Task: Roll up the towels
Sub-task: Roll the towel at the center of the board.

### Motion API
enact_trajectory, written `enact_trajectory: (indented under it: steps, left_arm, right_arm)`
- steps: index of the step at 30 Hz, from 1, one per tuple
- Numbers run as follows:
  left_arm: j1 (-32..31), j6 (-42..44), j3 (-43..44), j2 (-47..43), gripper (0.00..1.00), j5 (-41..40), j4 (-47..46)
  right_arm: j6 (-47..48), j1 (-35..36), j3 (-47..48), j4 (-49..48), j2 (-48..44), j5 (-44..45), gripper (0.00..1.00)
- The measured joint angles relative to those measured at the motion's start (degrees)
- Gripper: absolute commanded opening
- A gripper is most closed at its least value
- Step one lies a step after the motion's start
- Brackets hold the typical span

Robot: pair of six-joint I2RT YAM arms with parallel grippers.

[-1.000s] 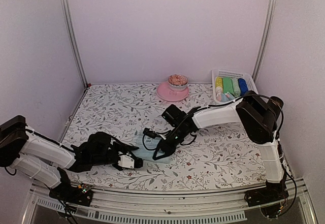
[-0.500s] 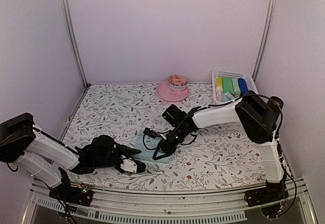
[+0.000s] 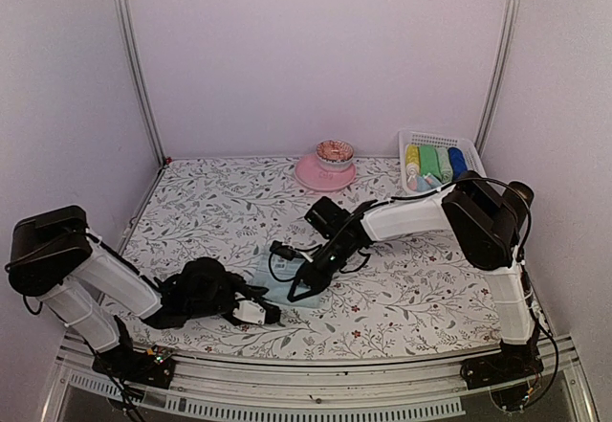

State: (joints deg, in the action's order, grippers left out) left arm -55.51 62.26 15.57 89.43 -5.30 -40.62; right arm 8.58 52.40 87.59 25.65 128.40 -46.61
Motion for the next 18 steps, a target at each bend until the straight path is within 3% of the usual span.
enact_trajectory:
  steps: [6, 10, 14, 18]
  left_arm:
    - [0.0, 0.3, 0.8, 0.3, 0.00, -0.2, 1.4]
    - [0.0, -0.5, 3.8, -0.8, 0.00, 1.2, 7.9]
    - [1.2, -2.7, 9.3, -2.0, 0.00, 4.7, 19.3]
    - [3.7, -5.1, 16.1, -1.5, 0.00, 10.3, 31.6]
  right_arm:
    - [0.7, -0.3, 0.2, 1.0, -0.1, -0.4, 0.53]
    - [1.8, -0.3, -1.3, 1.4, -3.0, 3.0, 0.69]
    - [3.1, -0.3, -7.4, 0.0, -10.7, 10.8, 0.78]
    - [4.2, 0.2, -17.0, -7.0, -21.8, 20.0, 0.81]
